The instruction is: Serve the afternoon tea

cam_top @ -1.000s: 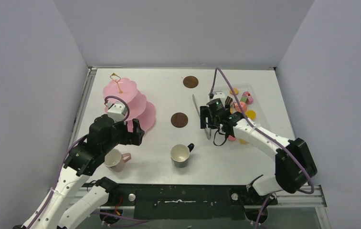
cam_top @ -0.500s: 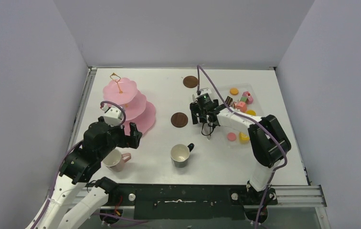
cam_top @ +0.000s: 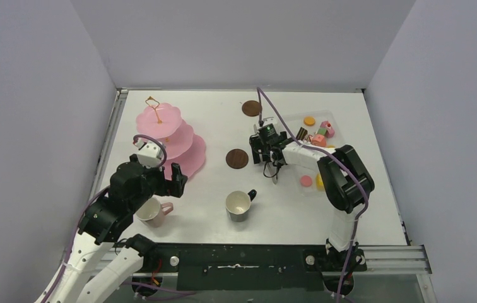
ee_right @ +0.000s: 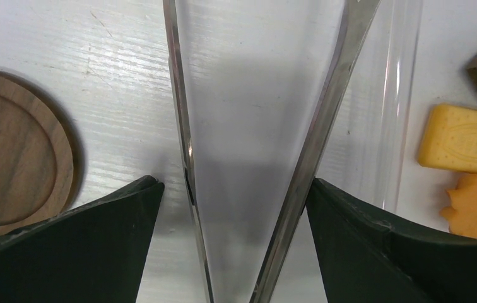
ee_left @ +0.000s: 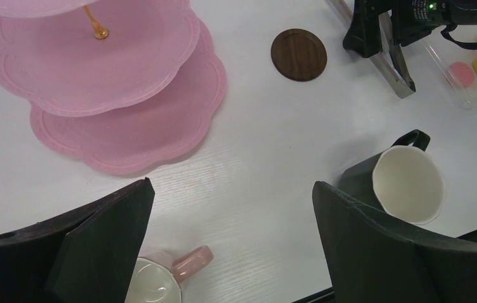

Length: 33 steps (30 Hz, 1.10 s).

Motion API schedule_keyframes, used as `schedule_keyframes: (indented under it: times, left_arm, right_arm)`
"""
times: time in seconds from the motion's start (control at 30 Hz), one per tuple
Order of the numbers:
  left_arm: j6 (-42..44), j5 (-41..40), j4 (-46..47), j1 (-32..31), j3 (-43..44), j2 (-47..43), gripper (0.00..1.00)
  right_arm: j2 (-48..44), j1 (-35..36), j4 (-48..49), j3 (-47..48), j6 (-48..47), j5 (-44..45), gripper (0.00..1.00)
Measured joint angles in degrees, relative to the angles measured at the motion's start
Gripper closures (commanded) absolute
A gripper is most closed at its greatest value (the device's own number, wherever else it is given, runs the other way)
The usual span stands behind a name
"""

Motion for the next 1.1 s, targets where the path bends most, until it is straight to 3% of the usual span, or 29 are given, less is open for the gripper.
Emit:
schedule_keyframes:
  times: [0.37,0.67,0.87,1.1]
  left_arm:
    - [0.3,-1.0,0.0,0.0,0.0,-0.1,0.03]
    - [0.3,-1.1,-0.1,0.0,0.0,-0.1,0.02]
    - [0.1,-1.2,-0.6,0.0,0.0,0.0,0.03]
    - [-0.1,-1.1,-1.0,0.0,0.0,-0.4,0.03]
  right_arm:
    - [2.2,-1.6,7.3,-0.2,0.1,-2.9,0.17]
    - [2.4,-1.8,11.6,-1.7,0.2,-2.5,0.26]
    - [2.2,-1.8,12.0,-2.1,0.2,-2.0,0.39]
    - [-1.6,-1.8,7.2,-4.2,0.0,-1.0,0.41]
